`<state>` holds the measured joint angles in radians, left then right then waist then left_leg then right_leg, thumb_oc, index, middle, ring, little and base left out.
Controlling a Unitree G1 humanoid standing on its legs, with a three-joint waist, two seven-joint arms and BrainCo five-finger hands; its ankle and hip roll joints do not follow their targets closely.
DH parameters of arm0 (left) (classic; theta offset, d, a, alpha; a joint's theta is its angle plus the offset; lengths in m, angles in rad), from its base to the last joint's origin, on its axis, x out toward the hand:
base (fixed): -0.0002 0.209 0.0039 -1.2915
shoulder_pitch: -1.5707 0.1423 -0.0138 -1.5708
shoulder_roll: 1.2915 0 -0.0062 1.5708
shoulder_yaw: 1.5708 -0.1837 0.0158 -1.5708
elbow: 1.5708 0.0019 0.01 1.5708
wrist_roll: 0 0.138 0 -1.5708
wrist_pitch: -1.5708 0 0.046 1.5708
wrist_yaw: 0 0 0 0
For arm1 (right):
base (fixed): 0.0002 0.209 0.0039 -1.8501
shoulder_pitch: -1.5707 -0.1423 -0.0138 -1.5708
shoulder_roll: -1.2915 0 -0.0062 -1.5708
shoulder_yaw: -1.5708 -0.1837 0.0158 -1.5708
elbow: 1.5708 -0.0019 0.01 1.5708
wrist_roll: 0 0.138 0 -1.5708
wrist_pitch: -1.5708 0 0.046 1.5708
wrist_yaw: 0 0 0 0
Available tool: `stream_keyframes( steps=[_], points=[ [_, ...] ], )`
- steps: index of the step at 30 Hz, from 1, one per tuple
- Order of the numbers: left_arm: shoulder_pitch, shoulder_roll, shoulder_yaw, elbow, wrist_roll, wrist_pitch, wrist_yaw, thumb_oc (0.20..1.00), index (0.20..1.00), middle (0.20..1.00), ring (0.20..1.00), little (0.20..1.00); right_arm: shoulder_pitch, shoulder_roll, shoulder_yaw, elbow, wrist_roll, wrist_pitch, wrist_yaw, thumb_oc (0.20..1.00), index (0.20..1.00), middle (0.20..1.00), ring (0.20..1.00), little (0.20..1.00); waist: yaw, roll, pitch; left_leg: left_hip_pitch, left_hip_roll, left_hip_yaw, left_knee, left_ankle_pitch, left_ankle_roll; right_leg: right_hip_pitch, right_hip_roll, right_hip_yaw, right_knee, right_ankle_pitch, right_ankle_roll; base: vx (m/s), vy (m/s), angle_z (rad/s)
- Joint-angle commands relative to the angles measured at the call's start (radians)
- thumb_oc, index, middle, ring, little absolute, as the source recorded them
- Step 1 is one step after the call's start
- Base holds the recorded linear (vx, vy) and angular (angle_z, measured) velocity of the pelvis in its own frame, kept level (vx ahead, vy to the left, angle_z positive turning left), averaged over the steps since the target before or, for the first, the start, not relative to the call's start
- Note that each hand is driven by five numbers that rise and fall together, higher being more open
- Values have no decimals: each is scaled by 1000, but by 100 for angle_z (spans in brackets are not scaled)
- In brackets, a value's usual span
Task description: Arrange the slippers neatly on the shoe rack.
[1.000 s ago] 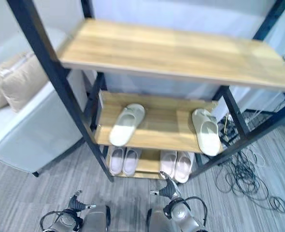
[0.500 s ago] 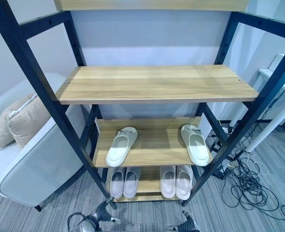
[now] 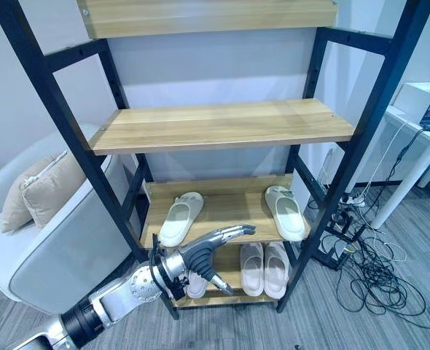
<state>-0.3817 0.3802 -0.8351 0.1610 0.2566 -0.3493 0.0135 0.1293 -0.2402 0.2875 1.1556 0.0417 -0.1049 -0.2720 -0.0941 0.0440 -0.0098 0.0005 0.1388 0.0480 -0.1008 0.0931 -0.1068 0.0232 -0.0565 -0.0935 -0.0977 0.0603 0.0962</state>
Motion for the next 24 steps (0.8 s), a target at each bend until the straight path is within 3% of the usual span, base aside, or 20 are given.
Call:
stream_keyframes(
  steps=[1, 5, 9, 11, 17, 24],
  points=[
    [-96, -20, 16, 45, 124, 3, 124, 1000, 1000, 1000, 1000, 1000, -69, -2, 28, -46, 14, -23, -11, 1000, 1000, 1000, 1000, 1000, -34, 5, 88, 44, -28, 22, 14, -63, 13, 36, -64, 17, 23, -62, 51, -19, -30, -14],
    [-205, -87, 17, 226, 217, 50, 246, 1000, 1000, 1000, 1000, 1000, -90, -24, 33, -48, 11, -23, -25, 1000, 1000, 1000, 1000, 1000, -59, 30, 109, 14, -28, 32, 14, -58, 10, -23, -64, 34, 53, -69, 50, -19, -8, -25],
    [-270, -97, 42, 319, 236, 70, 313, 1000, 1000, 1000, 1000, 1000, -87, -40, 24, -34, 9, -25, -37, 1000, 1000, 1000, 1000, 1000, -73, 50, 110, -12, -28, 47, 14, -51, 8, -68, -63, 54, 75, -70, 48, 20, -3, -12],
    [-336, -77, 87, 431, 231, 107, 387, 1000, 1000, 1000, 1000, 1000, -90, -58, 31, -2, -21, -19, -48, 1000, 1000, 1000, 1000, 1000, -82, 63, 116, -26, -23, 55, 14, -42, 6, -97, -59, 66, 89, -69, 46, 21, -33, -31],
    [-433, -7, 153, 555, 245, 169, 476, 1000, 1000, 1000, 1000, 1000, -115, -87, 40, 23, -53, -27, -55, 1000, 1000, 1000, 1000, 1000, -80, 83, 125, -55, -14, 64, 14, -24, -1, -143, -50, 80, 107, -71, 41, 6, -41, -16],
    [-470, 59, 195, 612, 278, 229, 520, 1000, 1000, 1000, 1000, 1000, -126, -96, 33, 10, -39, -41, -61, 1000, 1000, 1000, 1000, 1000, -74, 90, 138, -86, -8, 63, 14, -10, -6, -179, -39, 79, 122, -74, 36, -3, -40, -5]
  ],
)
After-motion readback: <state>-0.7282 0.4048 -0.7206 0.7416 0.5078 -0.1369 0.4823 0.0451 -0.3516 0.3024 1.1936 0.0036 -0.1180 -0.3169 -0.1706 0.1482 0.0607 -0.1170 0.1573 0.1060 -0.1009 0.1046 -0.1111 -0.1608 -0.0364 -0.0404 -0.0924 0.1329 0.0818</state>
